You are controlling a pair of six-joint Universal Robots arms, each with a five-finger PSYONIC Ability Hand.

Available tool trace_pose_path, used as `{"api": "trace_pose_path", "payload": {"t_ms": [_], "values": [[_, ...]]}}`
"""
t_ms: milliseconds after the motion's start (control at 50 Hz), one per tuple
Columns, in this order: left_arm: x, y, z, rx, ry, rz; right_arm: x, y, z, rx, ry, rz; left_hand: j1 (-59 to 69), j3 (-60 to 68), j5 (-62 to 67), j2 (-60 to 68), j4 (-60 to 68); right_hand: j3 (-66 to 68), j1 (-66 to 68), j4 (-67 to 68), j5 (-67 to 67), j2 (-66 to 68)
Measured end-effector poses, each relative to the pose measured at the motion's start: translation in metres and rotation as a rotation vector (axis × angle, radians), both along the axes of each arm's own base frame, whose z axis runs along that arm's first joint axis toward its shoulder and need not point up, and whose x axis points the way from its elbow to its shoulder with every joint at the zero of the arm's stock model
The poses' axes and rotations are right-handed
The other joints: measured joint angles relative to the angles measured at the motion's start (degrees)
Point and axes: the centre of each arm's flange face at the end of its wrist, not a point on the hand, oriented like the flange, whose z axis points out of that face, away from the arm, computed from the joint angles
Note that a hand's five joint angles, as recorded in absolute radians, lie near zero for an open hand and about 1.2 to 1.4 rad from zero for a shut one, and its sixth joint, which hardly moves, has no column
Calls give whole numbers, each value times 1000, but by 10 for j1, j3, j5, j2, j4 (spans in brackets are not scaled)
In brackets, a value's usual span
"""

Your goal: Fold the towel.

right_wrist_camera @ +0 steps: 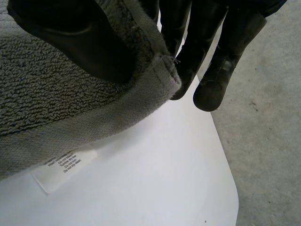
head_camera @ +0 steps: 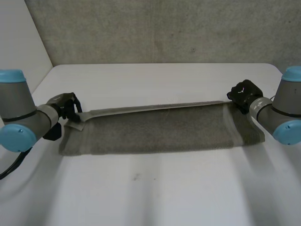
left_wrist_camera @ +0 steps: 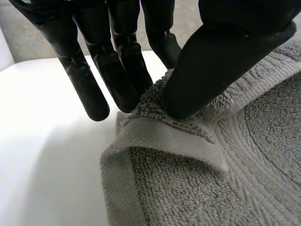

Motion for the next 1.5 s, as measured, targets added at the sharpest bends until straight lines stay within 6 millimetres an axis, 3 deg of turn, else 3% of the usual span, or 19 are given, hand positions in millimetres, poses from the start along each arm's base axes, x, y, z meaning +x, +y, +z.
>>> {"api": "trace_pose_path", "payload": {"t_ms": [60, 120, 140, 180, 220, 300, 380, 480, 540, 640, 800, 940, 1020, 1240, 1380, 1500], "values": [[-4, -2, -3, 0, 0, -9, 1, -3, 0, -7, -1, 1, -18, -20, -15, -29, -21, -143, -140, -142, -153, -145], [-6, -2, -4, -2, 3, -15, 2, -5, 1, -16, -5, 4, -188, -204, -198, -205, -206, -464, -463, -447, -479, -468], [-6, -3, -4, -3, 4, -15, 2, -5, 2, -19, -6, 5, -241, -260, -241, -262, -248, -508, -505, -490, -526, -511], [-6, -3, -2, -8, 8, -16, 3, -6, 7, -34, -14, 8, -446, -457, -466, -479, -464, -616, -609, -609, -642, -610], [-7, -3, 1, -16, 11, -16, 5, -7, 15, -50, -27, 8, -531, -541, -528, -541, -540, -630, -628, -620, -647, -624], [-7, -2, 18, -52, 18, -16, 8, -6, 44, -86, -100, -1, -575, -587, -568, -589, -588, -630, -631, -620, -647, -624], [-6, 5, 44, -103, 26, -15, 7, 1, 86, -108, -248, -24, -584, -598, -573, -599, -599, -630, -630, -620, -647, -624], [-1, 24, 77, -154, 33, -9, 0, 22, 128, -91, -412, -51, -586, -601, -575, -602, -601, -630, -630, -620, -647, -624], [4, 39, 88, -163, 34, -4, -5, 39, 135, -61, -444, -64, -586, -601, -575, -602, -602, -630, -630, -620, -647, -624], [11, 66, 95, -162, 33, 4, -15, 68, 123, 23, -438, -95, -586, -601, -575, -602, -602, -630, -630, -620, -647, -624], [18, 100, 78, -187, 33, 9, -41, 97, 60, 183, -382, -126, -586, -601, -575, -603, -602, -573, -568, -575, -581, -574], [20, 110, 58, -205, 33, 11, -57, 94, 8, 197, -320, -94, -586, -601, -575, -603, -602, -451, -448, -455, -462, -453], [19, 115, 50, -195, 30, 7, -67, 89, -12, 195, -276, -101, -586, -601, -575, -603, -602, -394, -392, -396, -406, -398], [16, 120, 49, -189, 30, -5, -81, 77, -24, 192, -239, -119, -586, -601, -575, -603, -602, -36, -43, -35, -46, -44], [16, 122, 48, -184, 29, -7, -93, 71, -23, 187, -242, -154, -586, -601, -575, -603, -602, -2, -17, -1, -14, -20], [16, 122, 47, -181, 28, -6, -126, 57, -13, 145, -244, -233, -586, -601, -575, -603, -602, -2, -15, -1, -14, -20]]}}
